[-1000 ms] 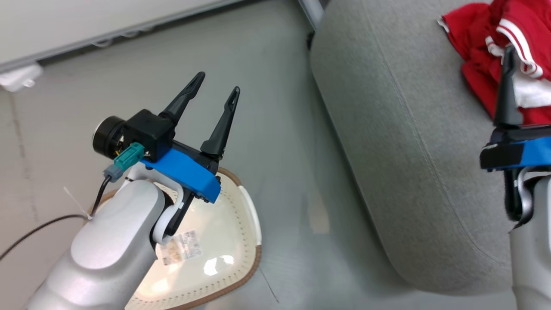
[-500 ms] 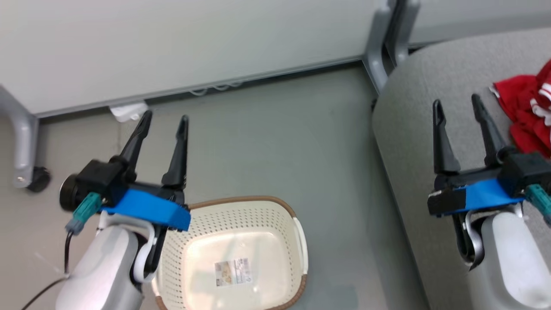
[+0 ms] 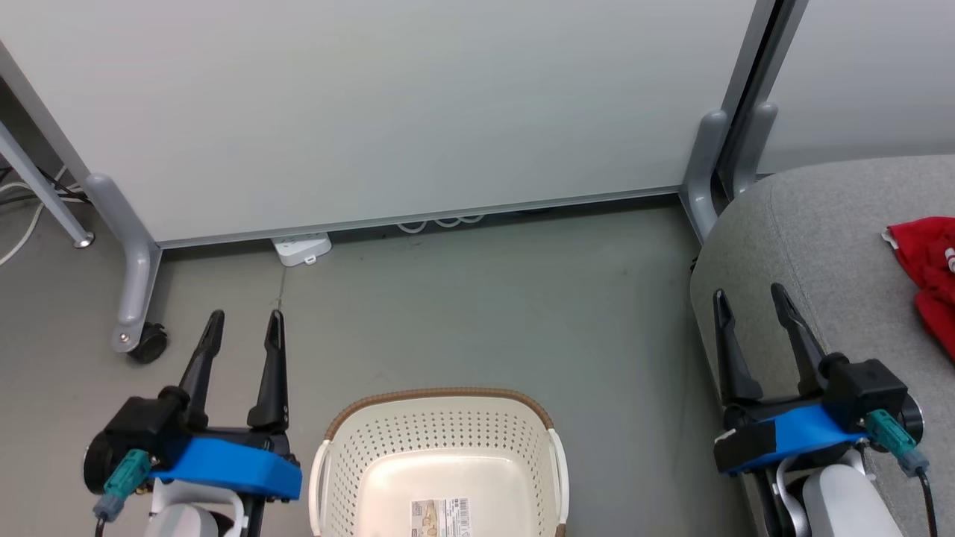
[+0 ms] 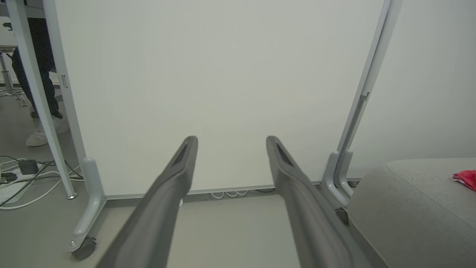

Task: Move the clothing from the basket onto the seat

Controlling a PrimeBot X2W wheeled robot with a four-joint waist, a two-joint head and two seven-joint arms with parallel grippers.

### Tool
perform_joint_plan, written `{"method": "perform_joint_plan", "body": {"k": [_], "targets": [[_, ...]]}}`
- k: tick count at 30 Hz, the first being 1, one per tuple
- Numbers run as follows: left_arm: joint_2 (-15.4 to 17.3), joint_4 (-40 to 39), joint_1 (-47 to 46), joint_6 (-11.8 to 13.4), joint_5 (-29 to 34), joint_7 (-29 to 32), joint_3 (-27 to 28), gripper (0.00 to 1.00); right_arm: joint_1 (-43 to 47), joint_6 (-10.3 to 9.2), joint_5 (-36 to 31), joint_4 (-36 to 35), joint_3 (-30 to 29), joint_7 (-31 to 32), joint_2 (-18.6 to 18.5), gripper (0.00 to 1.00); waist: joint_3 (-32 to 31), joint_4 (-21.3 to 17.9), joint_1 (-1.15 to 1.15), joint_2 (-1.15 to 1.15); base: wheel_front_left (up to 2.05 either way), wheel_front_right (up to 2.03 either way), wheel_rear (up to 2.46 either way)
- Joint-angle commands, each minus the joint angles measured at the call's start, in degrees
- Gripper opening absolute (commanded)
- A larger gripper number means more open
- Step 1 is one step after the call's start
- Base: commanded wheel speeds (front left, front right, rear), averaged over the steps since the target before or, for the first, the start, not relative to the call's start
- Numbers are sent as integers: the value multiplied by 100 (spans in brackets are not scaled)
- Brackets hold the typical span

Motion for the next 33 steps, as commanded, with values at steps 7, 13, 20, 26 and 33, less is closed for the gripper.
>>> {"method": "perform_joint_plan", "body": {"k": [7,13,20,26,33], "targets": [[-288,79,534,-279,339,-18,371,100,485,-6,99,51,3,-1,84,100,-262,61,1,0,0,0,0],[-446,138,700,-399,487,-18,562,100,702,-6,178,63,-64,-1,142,100,-325,55,1,0,0,0,0],[-547,199,786,-469,571,-18,680,100,852,-6,217,95,-121,-1,178,100,-380,39,1,0,0,0,0],[-581,247,837,-497,605,-18,756,100,906,-6,206,120,-124,-1,195,100,-412,25,1,0,0,0,0],[-600,284,851,-516,630,-18,788,100,904,-6,235,144,-133,-1,204,100,-427,29,1,0,0,0,0]]}}
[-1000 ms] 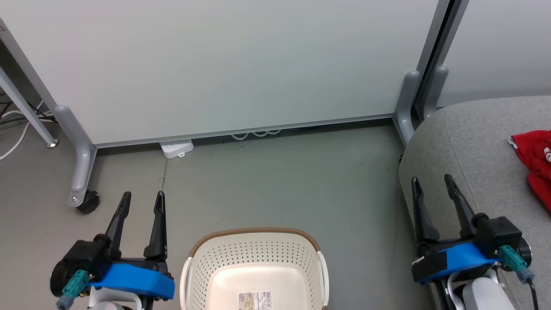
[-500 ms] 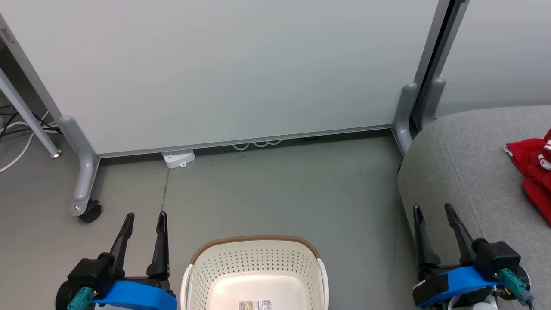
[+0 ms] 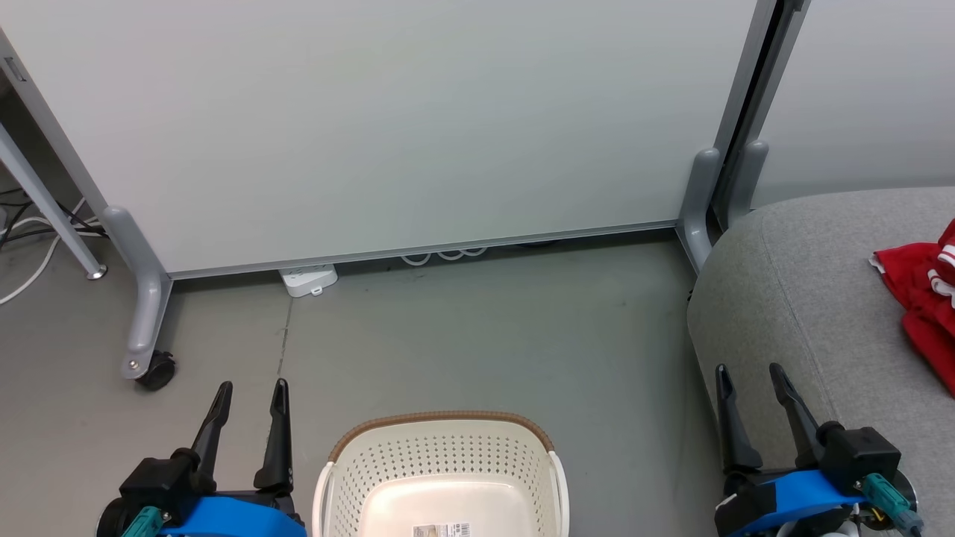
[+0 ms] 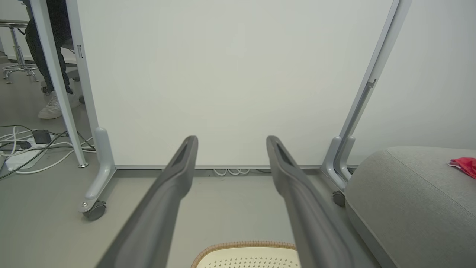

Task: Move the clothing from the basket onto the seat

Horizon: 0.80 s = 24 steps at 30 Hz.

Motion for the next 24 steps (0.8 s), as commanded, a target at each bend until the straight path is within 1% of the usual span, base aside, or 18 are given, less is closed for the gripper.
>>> {"method": "perform_joint_plan", "body": {"k": [1,7,8,12,24], "targets": [[8,6,59,-18,20,-18,39,100,41,-6,29,13,-1,-1,23,100,4,3,0,0,0,0,0],[6,-24,39,-28,28,-18,29,100,29,-6,61,19,13,-1,24,100,18,11,0,0,0,0,0],[-8,-13,1,-4,5,0,2,0,0,0,32,11,11,0,6,0,18,10,0,0,0,0,0],[-35,185,103,0,-16,33,-25,0,81,0,57,205,2,14,8,0,19,10,1,0,0,0,0],[-29,107,64,-5,-1297,388,125,0,21,-1,1434,116,-102,380,9,0,22,-8,1,0,0,0,0]]}}
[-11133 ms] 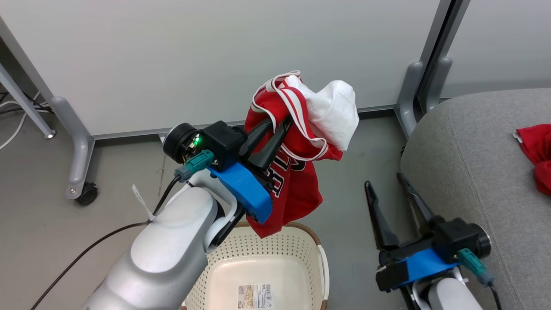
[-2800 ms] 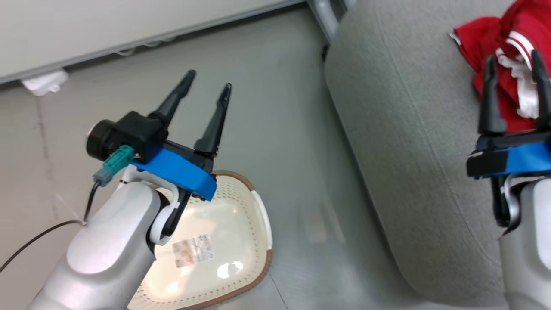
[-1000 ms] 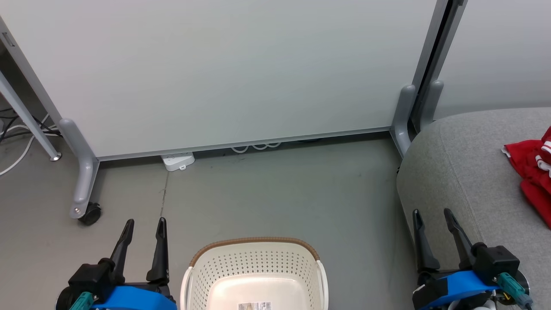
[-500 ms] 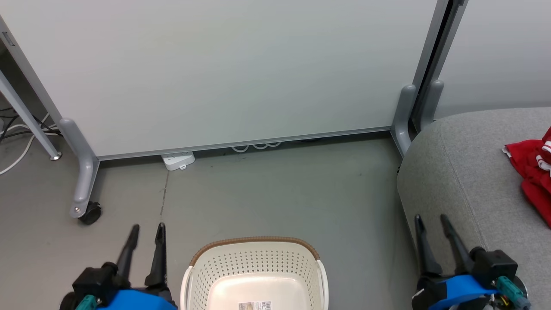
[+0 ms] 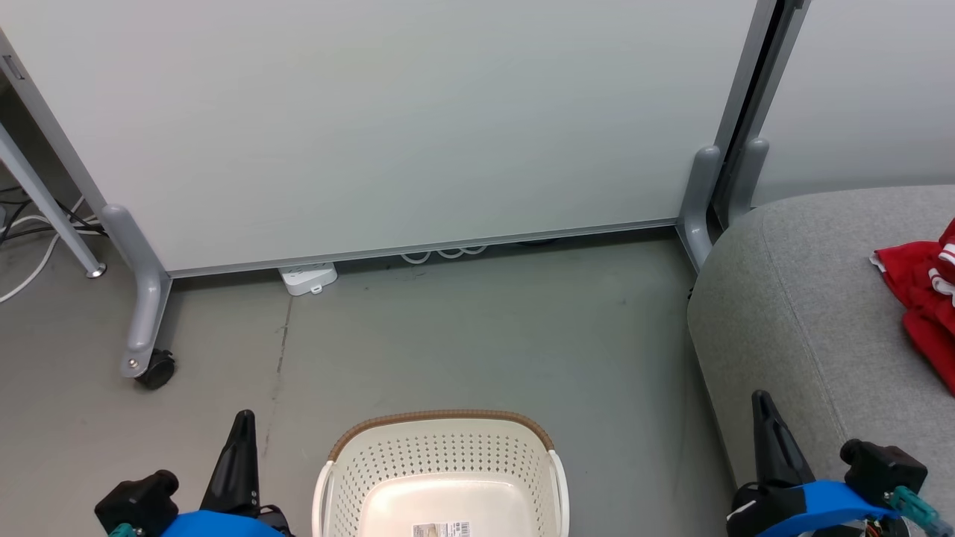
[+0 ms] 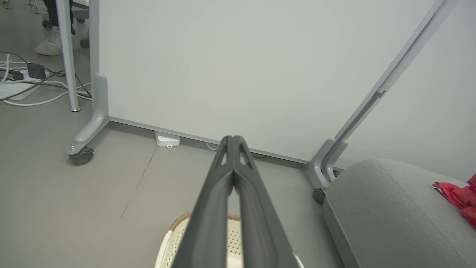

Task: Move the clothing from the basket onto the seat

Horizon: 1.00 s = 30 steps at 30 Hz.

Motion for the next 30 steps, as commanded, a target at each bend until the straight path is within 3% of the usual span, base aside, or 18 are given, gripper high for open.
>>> {"method": "perform_joint_plan", "body": {"k": [1,30], "targets": [[24,-127,-106,-5,-286,66,51,0,-111,-1,314,-134,-26,60,-5,0,1,-3,0,0,0,0,0],[38,-304,-159,-16,-2652,690,299,0,-185,-2,2862,-343,-166,685,-3,0,9,-45,0,0,0,0,0]]}}
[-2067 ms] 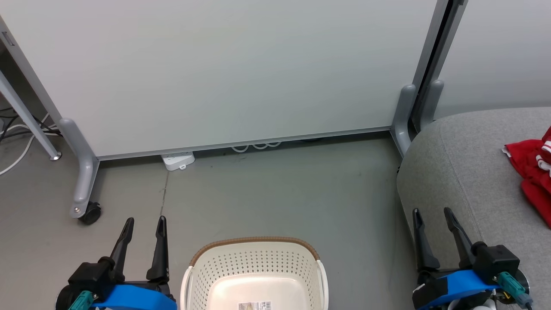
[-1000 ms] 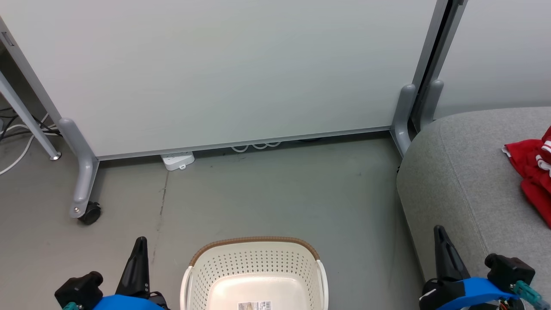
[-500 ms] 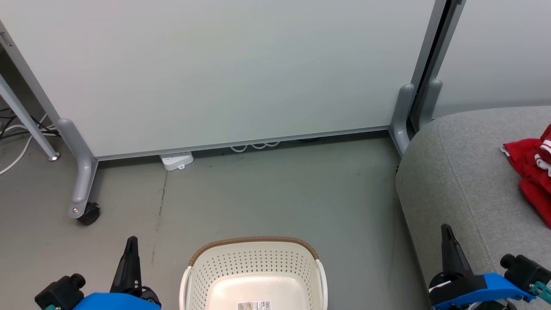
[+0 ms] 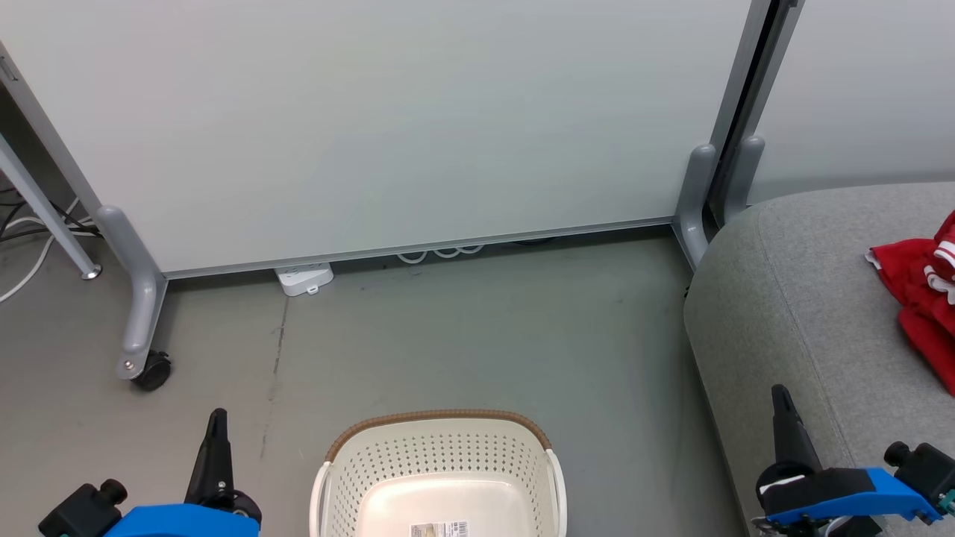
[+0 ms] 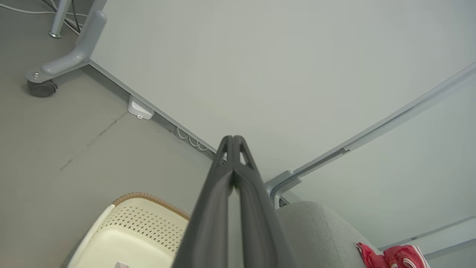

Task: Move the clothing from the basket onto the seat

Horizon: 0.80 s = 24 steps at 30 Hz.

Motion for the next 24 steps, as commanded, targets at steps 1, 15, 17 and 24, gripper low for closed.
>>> {"method": "perform_joint_plan", "body": {"k": [1,15,17,24], "targets": [[32,-95,-150,-17,-156,34,52,0,-147,-2,188,-95,-23,38,-6,0,0,-2,0,0,0,0,0],[39,-159,-171,-22,-1093,289,150,0,-183,-2,1197,-169,-86,295,-4,0,5,-23,0,0,0,0,0],[40,-168,-175,-23,-1215,320,162,0,-187,-2,1326,-180,-94,327,-4,0,5,-26,0,0,0,0,0],[42,-197,-186,-25,-1634,435,211,0,-200,-3,1776,-213,-120,443,-4,0,7,-36,-1,0,0,0,0]]}}
